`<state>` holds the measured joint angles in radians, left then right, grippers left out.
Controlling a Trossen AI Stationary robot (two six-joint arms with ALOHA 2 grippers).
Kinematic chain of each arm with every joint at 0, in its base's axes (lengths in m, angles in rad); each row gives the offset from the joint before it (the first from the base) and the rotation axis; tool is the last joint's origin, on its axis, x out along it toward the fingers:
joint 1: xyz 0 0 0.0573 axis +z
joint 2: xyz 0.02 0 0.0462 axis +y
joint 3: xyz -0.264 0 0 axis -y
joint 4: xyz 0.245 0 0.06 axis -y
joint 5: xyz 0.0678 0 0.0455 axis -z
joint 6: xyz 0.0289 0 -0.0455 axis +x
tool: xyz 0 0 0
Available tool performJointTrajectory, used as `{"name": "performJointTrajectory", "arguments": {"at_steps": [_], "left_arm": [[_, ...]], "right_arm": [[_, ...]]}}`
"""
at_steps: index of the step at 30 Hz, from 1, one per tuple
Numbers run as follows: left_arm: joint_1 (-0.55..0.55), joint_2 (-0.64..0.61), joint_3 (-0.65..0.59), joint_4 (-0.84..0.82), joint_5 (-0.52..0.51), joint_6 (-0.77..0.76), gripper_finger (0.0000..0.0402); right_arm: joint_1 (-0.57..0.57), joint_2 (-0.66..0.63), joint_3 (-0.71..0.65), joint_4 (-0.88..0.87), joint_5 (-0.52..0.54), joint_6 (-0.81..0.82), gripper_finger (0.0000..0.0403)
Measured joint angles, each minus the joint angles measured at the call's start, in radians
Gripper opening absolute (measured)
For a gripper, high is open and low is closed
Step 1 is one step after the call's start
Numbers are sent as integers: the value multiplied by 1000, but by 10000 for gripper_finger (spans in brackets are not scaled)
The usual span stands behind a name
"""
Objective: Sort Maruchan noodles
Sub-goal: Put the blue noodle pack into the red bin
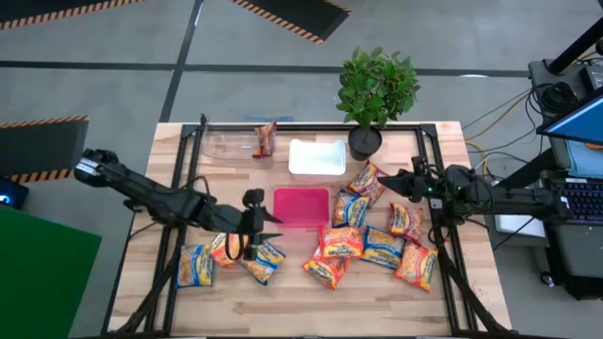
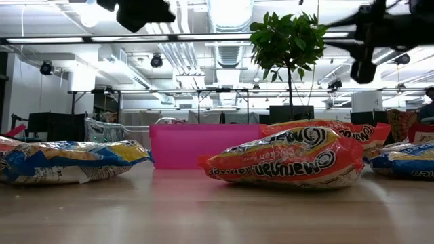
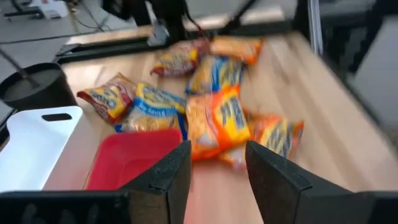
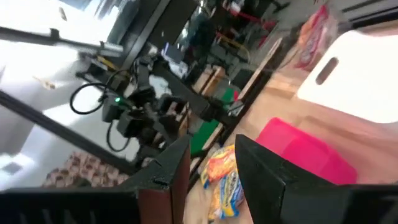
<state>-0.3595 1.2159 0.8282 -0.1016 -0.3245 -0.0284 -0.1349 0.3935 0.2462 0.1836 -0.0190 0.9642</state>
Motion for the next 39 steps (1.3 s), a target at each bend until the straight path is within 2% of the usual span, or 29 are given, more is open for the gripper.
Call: {"name": "performJointTrajectory", "arguments": {"at_steps": [9,17,31,35,39], "left_arm": [[7,40,-1,-3,1,93,114],[8,38,-1,-12,1,94,102],[8,37,-1,-12,-34,60,100],[8,37,0,-12,-51,69,100],[8,37,0,-12,-67,71,100]], "right_arm": [[21,218,262,-293,-24,-85,118],[101,383,392,-404,-26,16,118],[242,587,526,-701,-42,245,118],[253,616,533,-726,-42,245,127],[253,646,533,-763,-41,217,153]]}}
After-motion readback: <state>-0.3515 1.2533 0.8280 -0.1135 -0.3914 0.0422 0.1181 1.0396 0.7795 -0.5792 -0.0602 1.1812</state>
